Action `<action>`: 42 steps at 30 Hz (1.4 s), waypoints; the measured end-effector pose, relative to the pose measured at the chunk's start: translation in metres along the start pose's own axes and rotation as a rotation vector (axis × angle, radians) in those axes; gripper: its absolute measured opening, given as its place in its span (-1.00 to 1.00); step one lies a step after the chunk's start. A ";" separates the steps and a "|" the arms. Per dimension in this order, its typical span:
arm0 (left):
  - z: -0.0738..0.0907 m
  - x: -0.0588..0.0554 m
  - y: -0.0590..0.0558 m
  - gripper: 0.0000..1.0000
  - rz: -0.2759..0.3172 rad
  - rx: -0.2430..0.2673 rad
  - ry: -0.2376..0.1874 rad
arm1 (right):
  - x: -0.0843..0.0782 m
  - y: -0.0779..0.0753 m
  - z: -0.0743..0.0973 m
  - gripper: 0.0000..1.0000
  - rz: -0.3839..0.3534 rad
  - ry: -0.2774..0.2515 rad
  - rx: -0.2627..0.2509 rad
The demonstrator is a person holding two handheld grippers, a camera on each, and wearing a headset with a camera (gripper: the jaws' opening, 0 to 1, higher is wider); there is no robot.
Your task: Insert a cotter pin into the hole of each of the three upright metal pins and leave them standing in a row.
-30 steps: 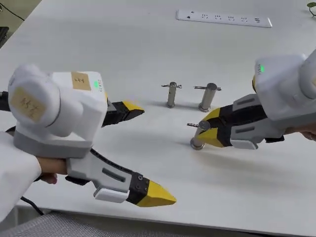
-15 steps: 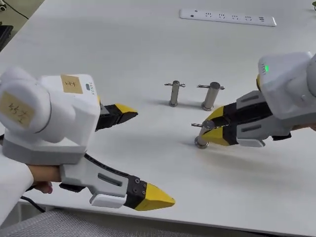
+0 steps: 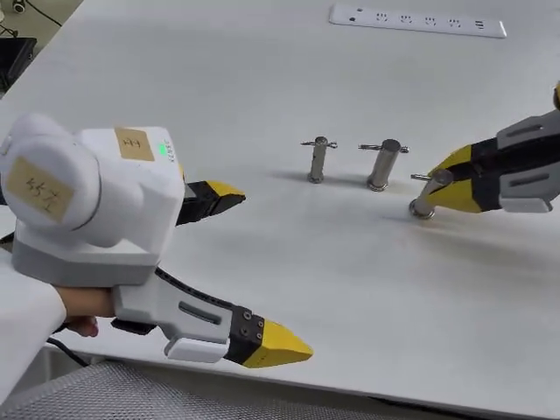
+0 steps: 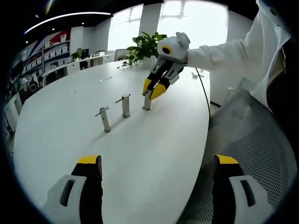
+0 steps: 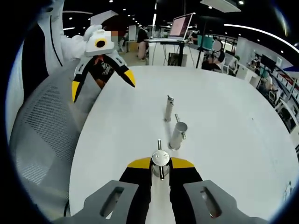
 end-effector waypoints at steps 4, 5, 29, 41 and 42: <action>-0.002 0.000 -0.001 0.98 0.006 -0.006 0.012 | -0.009 -0.013 0.006 -0.85 -0.004 0.002 -0.012; -0.002 0.000 -0.001 0.98 0.006 -0.008 0.014 | -0.010 -0.015 0.007 -0.85 -0.005 0.002 -0.012; -0.007 0.001 -0.003 0.98 0.017 -0.013 0.029 | -0.026 -0.024 0.002 -0.84 -0.079 -0.051 0.003; -0.001 0.004 -0.004 0.98 0.023 0.012 -0.004 | -0.020 -0.022 0.009 -0.39 -0.114 -0.099 -0.049; 0.000 0.004 -0.004 0.98 0.025 0.018 -0.009 | -0.018 -0.018 0.011 -0.32 -0.122 -0.105 -0.061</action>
Point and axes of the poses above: the centre of the closed fingertips' face, and the gripper's own axes: z roughly backward along the fingers, y roughly to its left, x roughly out of its top, the point moved 10 cm from there along z, roughly backward along the fingers, and after that the axes turned 5 degrees about y, right-handed, at the moved point
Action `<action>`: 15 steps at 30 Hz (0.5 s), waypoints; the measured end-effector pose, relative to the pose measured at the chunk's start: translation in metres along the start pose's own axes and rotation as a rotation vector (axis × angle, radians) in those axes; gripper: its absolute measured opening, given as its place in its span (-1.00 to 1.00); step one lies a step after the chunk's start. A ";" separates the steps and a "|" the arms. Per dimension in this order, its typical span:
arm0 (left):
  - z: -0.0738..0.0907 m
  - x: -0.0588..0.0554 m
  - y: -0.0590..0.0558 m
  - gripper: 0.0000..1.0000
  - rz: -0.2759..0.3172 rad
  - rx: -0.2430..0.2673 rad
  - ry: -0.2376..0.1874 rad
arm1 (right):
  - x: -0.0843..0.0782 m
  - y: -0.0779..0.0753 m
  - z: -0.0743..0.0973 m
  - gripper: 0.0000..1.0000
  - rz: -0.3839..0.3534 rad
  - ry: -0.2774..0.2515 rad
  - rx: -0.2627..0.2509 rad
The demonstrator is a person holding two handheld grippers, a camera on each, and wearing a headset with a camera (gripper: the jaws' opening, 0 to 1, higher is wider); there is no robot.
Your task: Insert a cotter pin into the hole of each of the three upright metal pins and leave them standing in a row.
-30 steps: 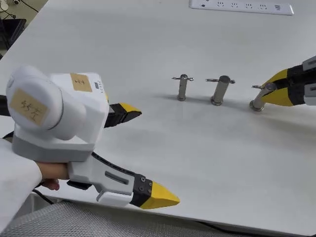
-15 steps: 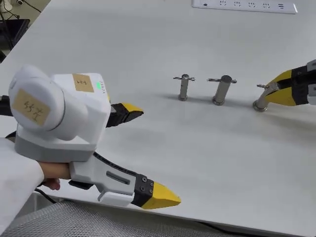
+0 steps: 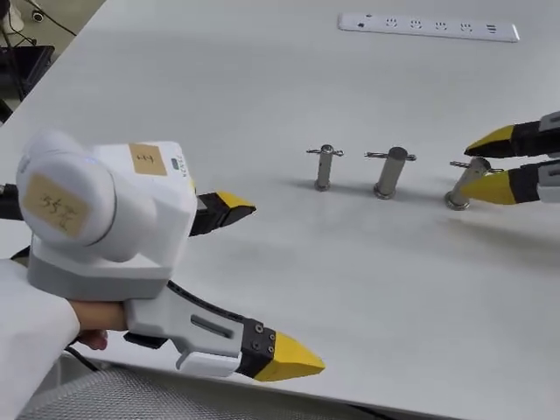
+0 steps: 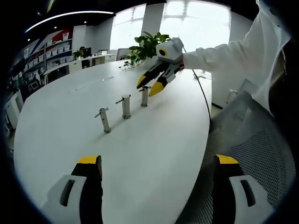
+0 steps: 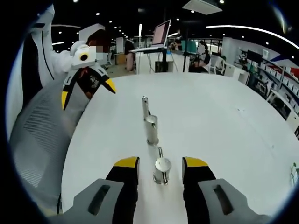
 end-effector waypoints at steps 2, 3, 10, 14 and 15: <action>0.003 0.001 0.001 0.98 0.003 0.010 -0.009 | 0.003 0.002 0.003 -0.13 -0.021 -0.017 -0.032; 0.004 0.001 0.003 0.98 0.010 0.019 -0.018 | 0.006 0.003 0.004 0.01 -0.017 -0.035 -0.063; 0.018 0.013 0.011 0.98 0.059 0.076 -0.123 | 0.011 0.031 0.018 0.40 -0.106 -0.063 -0.131; 0.024 0.017 0.012 0.98 0.074 0.091 -0.157 | 0.007 0.046 0.027 0.58 -0.214 -0.074 -0.199; 0.024 0.017 0.012 0.98 0.078 0.092 -0.169 | 0.006 0.048 0.028 0.65 -0.216 -0.079 -0.206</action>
Point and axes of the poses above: the centre of the closed fingertips' face, and the gripper's own axes: z roughly backward along the fingers, y roughly to its left, x roughly out of its top, the point moved 10 cm from there along z, roughly backward along the fingers, and after that the axes turned 5 degrees about y, right-handed, at the moved point
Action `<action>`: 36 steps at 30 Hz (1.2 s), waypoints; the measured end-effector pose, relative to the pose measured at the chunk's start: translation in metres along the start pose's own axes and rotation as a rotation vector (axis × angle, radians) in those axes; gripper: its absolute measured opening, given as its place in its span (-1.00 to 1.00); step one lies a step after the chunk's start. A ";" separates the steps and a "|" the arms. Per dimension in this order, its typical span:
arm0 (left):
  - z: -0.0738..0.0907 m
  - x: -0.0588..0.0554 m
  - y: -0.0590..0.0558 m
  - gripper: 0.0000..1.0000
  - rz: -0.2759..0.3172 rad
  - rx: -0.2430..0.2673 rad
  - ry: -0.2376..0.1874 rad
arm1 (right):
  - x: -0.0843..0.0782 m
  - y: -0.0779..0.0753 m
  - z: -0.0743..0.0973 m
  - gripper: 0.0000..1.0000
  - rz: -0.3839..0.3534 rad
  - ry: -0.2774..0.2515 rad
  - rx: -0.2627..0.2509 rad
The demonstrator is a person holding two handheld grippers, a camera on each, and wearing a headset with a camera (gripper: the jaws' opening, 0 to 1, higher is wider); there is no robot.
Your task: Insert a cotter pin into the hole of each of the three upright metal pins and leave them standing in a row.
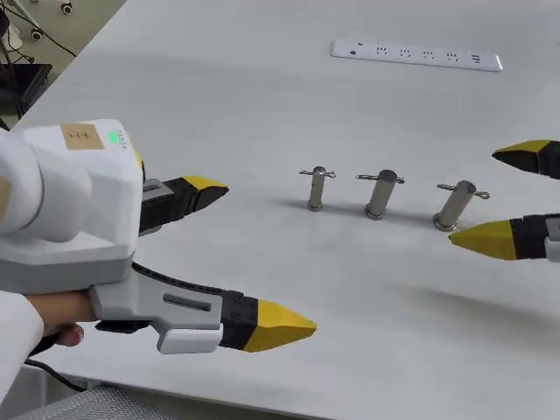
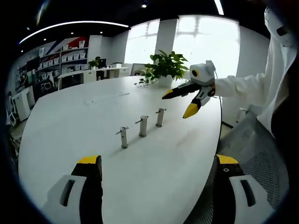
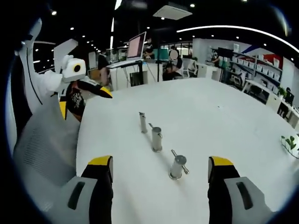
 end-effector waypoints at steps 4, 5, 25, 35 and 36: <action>0.000 -0.001 0.001 0.98 0.022 0.009 -0.017 | -0.007 0.016 0.014 0.71 -0.107 -0.015 -0.053; 0.000 -0.001 0.001 0.98 0.028 0.010 -0.017 | -0.010 0.019 0.017 0.74 -0.123 -0.023 -0.066; -0.005 -0.013 0.004 0.98 0.207 0.084 -0.064 | -0.034 0.064 0.065 0.97 -0.376 -0.093 -0.234; -0.001 -0.016 -0.002 0.97 0.209 0.096 0.003 | -0.048 0.067 0.057 0.96 -0.426 -0.038 -0.208; 0.000 -0.016 -0.003 0.97 0.212 0.095 0.008 | -0.048 0.067 0.056 0.96 -0.430 -0.033 -0.209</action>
Point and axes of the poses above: the centre of the closed fingertips' face, and the gripper's own axes: z roughly backward along the fingers, y roughly to its left, x roughly out of its top, the point moved 10 cm from there along z, roughly backward along the fingers, and after that the axes turned 5 degrees about y, right-handed, at the moved point
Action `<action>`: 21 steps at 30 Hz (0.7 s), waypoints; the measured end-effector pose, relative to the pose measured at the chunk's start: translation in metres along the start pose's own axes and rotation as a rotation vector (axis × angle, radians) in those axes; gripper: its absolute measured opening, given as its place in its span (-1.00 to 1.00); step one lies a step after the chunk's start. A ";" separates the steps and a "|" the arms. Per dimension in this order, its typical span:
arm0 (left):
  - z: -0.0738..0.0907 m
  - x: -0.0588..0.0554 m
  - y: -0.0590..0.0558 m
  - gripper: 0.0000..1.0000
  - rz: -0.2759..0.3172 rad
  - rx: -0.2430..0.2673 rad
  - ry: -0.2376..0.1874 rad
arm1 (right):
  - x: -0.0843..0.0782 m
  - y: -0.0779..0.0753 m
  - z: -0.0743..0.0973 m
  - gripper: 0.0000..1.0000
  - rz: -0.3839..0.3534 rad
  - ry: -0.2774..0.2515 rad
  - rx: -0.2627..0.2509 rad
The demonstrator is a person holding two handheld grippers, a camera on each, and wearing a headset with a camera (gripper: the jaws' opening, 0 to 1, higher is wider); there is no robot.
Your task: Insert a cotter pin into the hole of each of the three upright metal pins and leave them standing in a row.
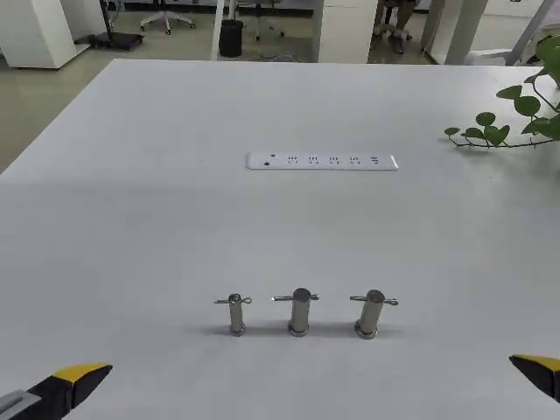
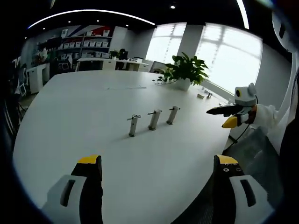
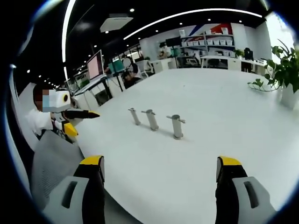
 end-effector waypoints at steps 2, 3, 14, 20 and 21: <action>0.001 -0.002 -0.001 0.97 0.004 -0.003 0.012 | 0.000 0.000 -0.001 0.96 -0.008 0.009 -0.001; 0.001 -0.002 -0.002 0.97 0.005 -0.002 0.016 | 0.000 0.000 -0.001 0.96 -0.007 0.010 -0.002; -0.003 -0.007 -0.003 0.97 0.027 0.009 0.046 | -0.002 -0.001 -0.006 0.94 0.004 0.068 0.015; -0.001 -0.008 -0.006 0.86 0.016 0.019 0.049 | -0.003 0.004 -0.010 0.93 0.016 0.089 0.041; -0.001 -0.008 -0.008 0.84 0.029 -0.006 0.050 | -0.003 0.005 -0.011 0.92 0.017 0.094 0.046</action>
Point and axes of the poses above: the centre of the closed fingertips' face, and the gripper's own axes: z roughly backward along the fingers, y roughly to its left, x roughly out of its top, the point moved 10 cm from there along z, roughly backward along the fingers, and after that the axes turned 5 degrees about y, right-handed, at the moved point
